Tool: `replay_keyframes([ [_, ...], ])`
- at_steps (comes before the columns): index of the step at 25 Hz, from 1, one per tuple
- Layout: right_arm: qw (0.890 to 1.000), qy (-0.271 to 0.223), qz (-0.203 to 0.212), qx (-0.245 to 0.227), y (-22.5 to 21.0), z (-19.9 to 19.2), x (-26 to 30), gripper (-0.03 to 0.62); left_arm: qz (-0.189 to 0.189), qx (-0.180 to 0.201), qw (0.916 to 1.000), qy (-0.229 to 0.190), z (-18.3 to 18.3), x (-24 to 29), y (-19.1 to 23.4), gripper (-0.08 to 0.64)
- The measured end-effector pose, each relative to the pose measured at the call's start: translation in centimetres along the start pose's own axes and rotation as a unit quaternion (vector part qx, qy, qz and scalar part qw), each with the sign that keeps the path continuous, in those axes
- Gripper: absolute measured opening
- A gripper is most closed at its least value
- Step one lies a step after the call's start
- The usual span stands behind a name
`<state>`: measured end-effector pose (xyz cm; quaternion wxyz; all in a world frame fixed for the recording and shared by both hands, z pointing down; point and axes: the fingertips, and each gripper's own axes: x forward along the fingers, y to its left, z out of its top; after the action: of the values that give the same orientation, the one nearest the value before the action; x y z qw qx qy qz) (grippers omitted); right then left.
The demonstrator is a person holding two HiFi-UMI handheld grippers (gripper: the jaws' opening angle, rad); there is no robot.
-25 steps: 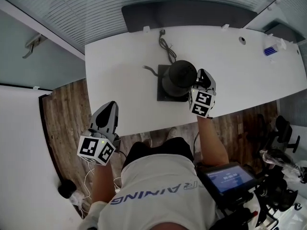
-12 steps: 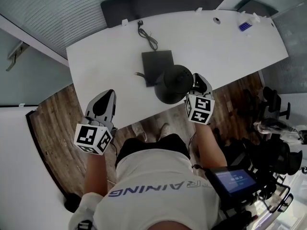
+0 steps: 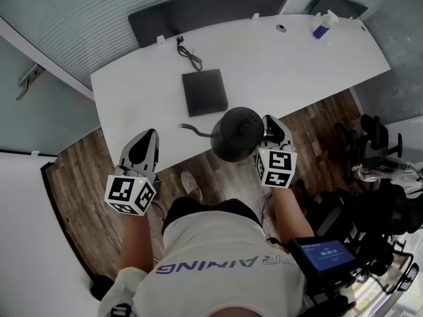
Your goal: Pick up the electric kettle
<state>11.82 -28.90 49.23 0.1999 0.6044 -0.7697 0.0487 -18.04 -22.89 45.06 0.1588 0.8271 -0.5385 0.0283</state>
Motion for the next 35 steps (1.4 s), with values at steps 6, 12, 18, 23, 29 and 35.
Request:
replay_keyframes([
  [6,0.999,-0.013,0.04,-0.005,-2.2,-0.1,-5.2,0.011,0.029,-0.012,0.9995,-0.008,-2.1,-3.7,-6.8,0.012],
  [12,0.996,-0.021,0.082,-0.019,-3.0,0.1,-10.5,0.011,0.064,-0.014,0.9975,-0.024,-3.3,-8.7,-11.7,0.012],
  [18,0.993,-0.025,0.11,-0.016,-2.7,-0.3,-15.6,0.011,0.073,0.003,0.997,-0.028,-2.9,-11.8,-15.1,0.012],
  [23,0.993,-0.013,0.117,-0.016,-1.1,-0.9,-18.6,0.011,0.07,0.013,0.9972,-0.025,-2.8,-13.3,-15.4,0.012],
  [29,0.994,-0.026,0.102,0.001,1.1,-0.1,-20.6,0.011,0.051,0.015,0.9984,-0.02,-2.3,-15.0,-13.6,0.012],
  [35,0.996,-0.026,0.091,0.006,3.7,0.2,-21.5,0.01,0.035,0.021,0.9989,-0.021,-1.6,-16.8,-11.3,0.012],
])
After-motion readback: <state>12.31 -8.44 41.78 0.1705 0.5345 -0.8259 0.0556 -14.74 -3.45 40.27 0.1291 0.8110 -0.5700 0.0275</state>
